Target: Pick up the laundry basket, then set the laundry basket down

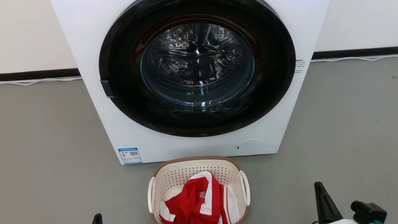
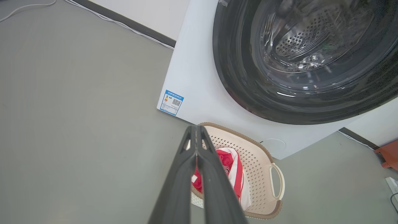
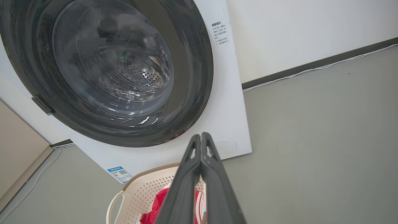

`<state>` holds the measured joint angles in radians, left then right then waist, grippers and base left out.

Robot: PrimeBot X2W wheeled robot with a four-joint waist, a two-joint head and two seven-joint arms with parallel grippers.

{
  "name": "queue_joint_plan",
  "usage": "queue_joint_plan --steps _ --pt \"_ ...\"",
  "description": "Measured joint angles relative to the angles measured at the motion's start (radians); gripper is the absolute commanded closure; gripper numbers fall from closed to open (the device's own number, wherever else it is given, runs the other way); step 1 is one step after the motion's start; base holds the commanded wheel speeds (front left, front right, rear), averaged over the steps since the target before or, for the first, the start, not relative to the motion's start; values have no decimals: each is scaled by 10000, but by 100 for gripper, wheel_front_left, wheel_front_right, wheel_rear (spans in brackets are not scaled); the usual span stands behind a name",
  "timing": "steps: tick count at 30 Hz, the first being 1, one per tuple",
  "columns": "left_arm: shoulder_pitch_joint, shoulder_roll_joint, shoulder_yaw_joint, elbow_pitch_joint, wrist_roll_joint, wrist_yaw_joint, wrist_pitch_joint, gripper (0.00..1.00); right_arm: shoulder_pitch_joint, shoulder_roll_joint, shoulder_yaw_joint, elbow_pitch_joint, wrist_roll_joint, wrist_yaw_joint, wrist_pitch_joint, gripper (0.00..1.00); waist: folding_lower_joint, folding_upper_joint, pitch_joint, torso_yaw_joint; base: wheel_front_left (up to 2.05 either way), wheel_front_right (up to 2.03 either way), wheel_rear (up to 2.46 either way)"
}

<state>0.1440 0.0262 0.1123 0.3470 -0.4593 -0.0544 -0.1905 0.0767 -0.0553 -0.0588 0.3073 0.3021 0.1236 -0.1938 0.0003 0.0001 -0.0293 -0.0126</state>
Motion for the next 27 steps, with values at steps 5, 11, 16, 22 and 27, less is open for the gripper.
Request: queue_joint_plan --steps 5,11,16,22,27 --pt "-105 4 -13 -48 -548 -33 161 100 -9 4 -23 -17 602 0 107 100 0 0 15 6 0 0 0" --pt "-140 8 -31 -77 -1181 -65 328 100 -29 12 -56 -33 1333 0 309 100 -1 0 34 13 0 0 0" --pt "-267 13 -42 -111 -1728 -88 431 100 -193 17 -77 -40 1937 -2 435 100 -1 0 49 19 0 0 0" --pt "-328 21 -58 -169 -2370 -134 616 100 -221 25 -107 -63 2658 -2 619 100 -2 0 68 26 0 0 0" --pt "-418 29 -69 -194 -2915 -165 775 100 -227 29 -142 -67 3271 -2 723 100 -2 0 83 32 0 0 0"
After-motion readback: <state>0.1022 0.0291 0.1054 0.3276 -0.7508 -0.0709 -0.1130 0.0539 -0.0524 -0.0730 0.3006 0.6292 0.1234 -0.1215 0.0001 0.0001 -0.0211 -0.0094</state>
